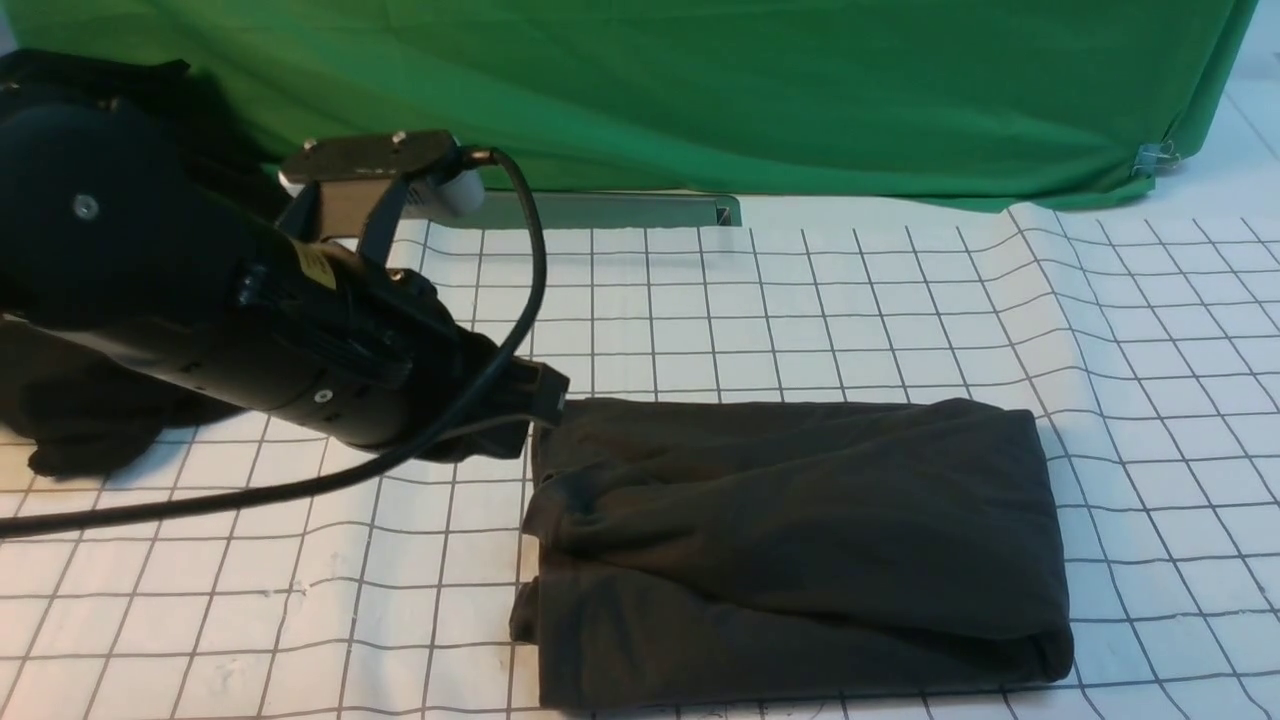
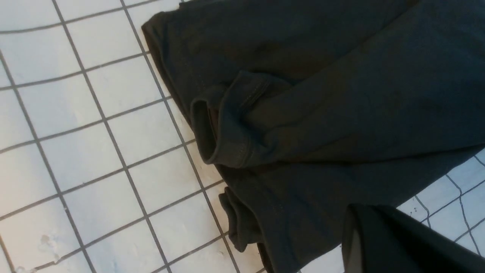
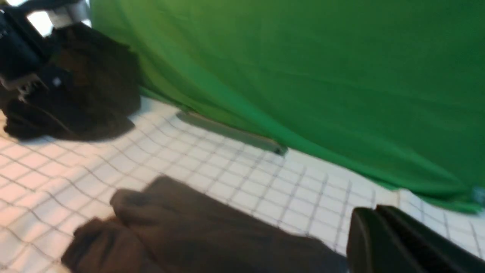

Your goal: Fold a long-sleeved shirt over a white checkered tablecloth.

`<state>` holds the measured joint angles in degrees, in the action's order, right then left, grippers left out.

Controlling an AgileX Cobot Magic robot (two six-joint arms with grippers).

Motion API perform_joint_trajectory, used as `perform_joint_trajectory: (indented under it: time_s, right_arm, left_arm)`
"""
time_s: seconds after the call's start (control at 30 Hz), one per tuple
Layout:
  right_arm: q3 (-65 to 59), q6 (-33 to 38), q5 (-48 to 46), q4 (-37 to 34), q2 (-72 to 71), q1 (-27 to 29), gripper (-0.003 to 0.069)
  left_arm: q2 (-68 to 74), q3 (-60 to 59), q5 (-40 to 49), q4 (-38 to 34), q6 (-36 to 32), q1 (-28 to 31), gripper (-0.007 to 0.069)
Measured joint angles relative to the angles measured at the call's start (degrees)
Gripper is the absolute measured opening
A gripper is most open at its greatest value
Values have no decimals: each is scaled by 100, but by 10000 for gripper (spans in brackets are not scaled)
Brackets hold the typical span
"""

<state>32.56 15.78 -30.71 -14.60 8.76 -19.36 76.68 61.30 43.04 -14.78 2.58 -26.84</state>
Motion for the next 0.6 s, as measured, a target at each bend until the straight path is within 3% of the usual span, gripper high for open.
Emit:
perform_joint_trajectory:
  time_s: [0.6]
  right_arm:
    - [-85,118,424,-108,626,0,12]
  left_arm:
    - [0,0,33,6,-23,0,3]
